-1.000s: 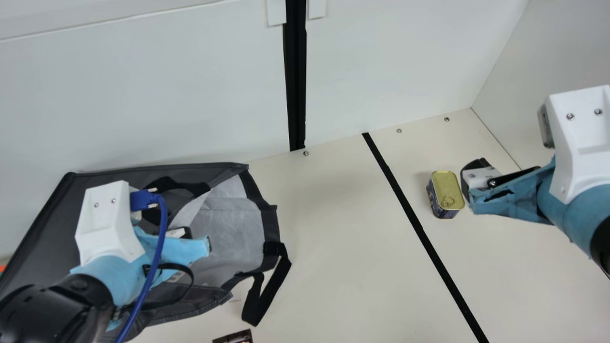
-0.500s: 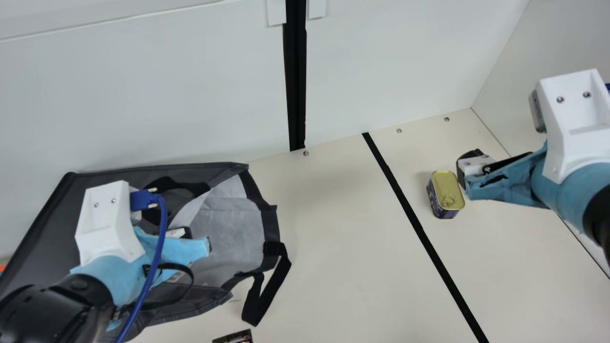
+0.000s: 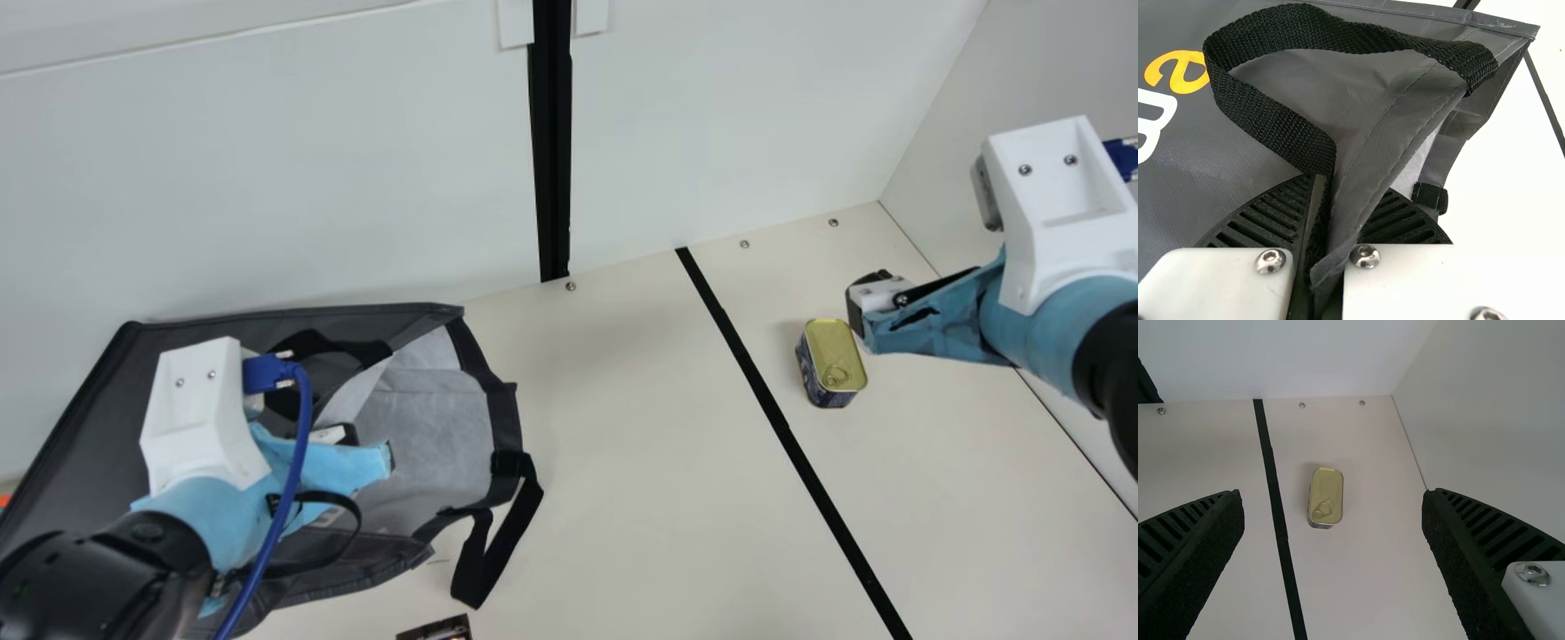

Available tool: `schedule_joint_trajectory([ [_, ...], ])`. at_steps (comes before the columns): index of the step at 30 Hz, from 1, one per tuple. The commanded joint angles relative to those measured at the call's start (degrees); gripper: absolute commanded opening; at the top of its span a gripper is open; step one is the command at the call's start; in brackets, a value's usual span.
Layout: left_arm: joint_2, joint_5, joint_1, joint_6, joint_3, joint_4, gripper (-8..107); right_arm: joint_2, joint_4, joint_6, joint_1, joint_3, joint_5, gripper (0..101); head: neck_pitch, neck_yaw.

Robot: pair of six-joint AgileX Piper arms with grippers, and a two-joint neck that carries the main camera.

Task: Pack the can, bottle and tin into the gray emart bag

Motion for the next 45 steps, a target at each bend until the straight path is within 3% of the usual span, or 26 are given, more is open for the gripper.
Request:
schedule_joint_trajectory([
  [1,0.0,0.0,0.0,0.0,0.0,0.0,10,0.3,0.7,-0.7,-0.6,0.1,-0.3,91,-1.3,0.0],
  [45,0.0,0.0,0.0,0.0,0.0,0.0,10,10.4,14.1,-15.7,-15.4,7.7,-11.1,91,-1.3,0.0],
])
